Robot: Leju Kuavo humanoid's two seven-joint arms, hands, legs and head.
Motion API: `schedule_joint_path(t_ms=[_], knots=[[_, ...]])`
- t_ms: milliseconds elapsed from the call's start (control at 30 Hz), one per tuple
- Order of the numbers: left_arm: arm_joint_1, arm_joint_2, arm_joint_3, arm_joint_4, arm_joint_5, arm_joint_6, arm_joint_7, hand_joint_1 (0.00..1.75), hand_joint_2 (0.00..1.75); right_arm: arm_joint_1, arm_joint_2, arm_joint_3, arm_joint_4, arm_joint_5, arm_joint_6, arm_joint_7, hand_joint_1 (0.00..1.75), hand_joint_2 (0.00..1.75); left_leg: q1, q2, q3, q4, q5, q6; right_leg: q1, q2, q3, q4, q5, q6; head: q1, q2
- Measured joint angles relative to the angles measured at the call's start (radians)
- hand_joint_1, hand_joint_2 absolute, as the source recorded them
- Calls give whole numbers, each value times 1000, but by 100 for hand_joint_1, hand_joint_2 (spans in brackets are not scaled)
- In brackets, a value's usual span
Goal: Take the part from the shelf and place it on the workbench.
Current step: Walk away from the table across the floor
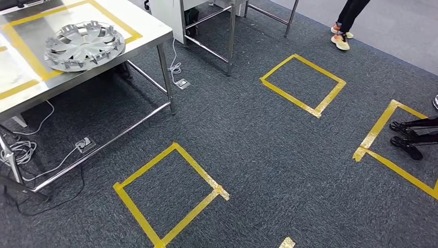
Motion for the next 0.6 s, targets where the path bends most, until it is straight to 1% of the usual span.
schedule_joint_path(t_ms=[33,67,100,133,167,200,233,267,300,333,367,400,433,467,500,533,567,600], knots=[[0,-1,0,0,0,-2,1,0,0,1,-1,0,0,0,0,0,0,0,1,12,3,0,-3,-3,-1,-13,33,-62,34,0,2,0],[-1,-2,0,0,0,-3,2,0,0,1,-1,0,0,0,0,0,0,0,0,23,8,0,-7,-6,-1,-40,68,-132,61,0,6,0],[-1,-3,0,0,0,-4,3,0,0,0,-1,0,0,0,0,0,0,0,-2,33,10,0,-11,-12,1,-64,102,-190,81,-4,9,0],[-2,-3,0,0,0,-5,4,0,0,-2,0,0,0,0,0,0,0,0,-5,43,12,-1,-15,-19,4,-81,122,-223,88,-10,10,0],[-3,-3,0,0,0,-5,5,0,0,-3,0,0,0,0,0,0,0,0,-7,53,15,-4,-18,-25,7,-86,128,-234,85,-18,10,0],[-4,-3,0,0,0,-6,5,0,0,-4,0,0,0,0,0,0,0,0,-8,65,23,-9,-21,-32,8,-73,129,-235,85,-26,8,0],[-5,-3,0,0,0,-6,5,0,0,-3,0,0,0,0,-1,0,0,0,-7,71,33,-13,-24,-39,6,-58,131,-238,85,-35,5,0],[-6,-4,0,0,0,-6,5,0,0,-2,0,0,0,0,-1,0,0,0,-5,61,40,-10,-31,-45,4,-45,135,-243,86,-41,1,0],[-6,-4,0,-1,0,-6,5,0,0,-2,-1,0,0,0,-1,1,0,0,-3,38,37,11,-49,-49,3,-33,142,-249,88,-49,-5,0],[-6,-3,0,-1,0,-5,5,0,0,-2,-1,0,0,0,-2,1,0,0,-2,7,16,55,-77,-51,2,-20,148,-252,91,-56,-13,0],[-4,-3,0,-1,0,-5,5,0,0,-2,-1,0,0,0,-2,2,0,0,-2,-24,-14,118,-109,-51,4,-8,148,-253,93,-61,-21,0],[-3,-3,0,0,1,-5,6,0,0,-3,-1,0,0,0,-2,2,0,0,-3,-41,-51,190,-138,-49,8,7,147,-253,94,-65,-28,0],[-2,-3,0,0,1,-5,7,0,0,-2,-1,0,0,0,-1,2,0,0,-4,-49,-84,246,-151,-47,11,23,147,-253,94,-67,-33,0],[0,-3,0,0,1,-5,9,0,0,-2,0,0,0,0,-1,2,0,0,-6,-52,-106,272,-145,-44,14,40,148,-252,93,-68,-38,0],[1,-3,0,0,2,-4,10,0,0,-1,0,0,0,0,0,2,0,0,-8,-56,-112,260,-118,-39,17,57,150,-252,92,-69,-42,0],[2,-4,0,0,2,-4,12,0,0,0,0,0,0,0,0,2,0,0,-10,-64,-102,212,-76,-33,20,74,153,-252,92,-70,-45,0],[2,-3,0,0,2,-5,15,0,0,0,0,0,0,0,0,2,0,0,-11,-86,-83,144,-31,-25,21,89,155,-252,91,-69,-48,0],[3,-2,0,0,3,-7,18,0,0,-1,0,0,0,0,0,2,0,0,-10,-112,-63,80,1,-19,24,104,154,-250,89,-67,-49,0]])
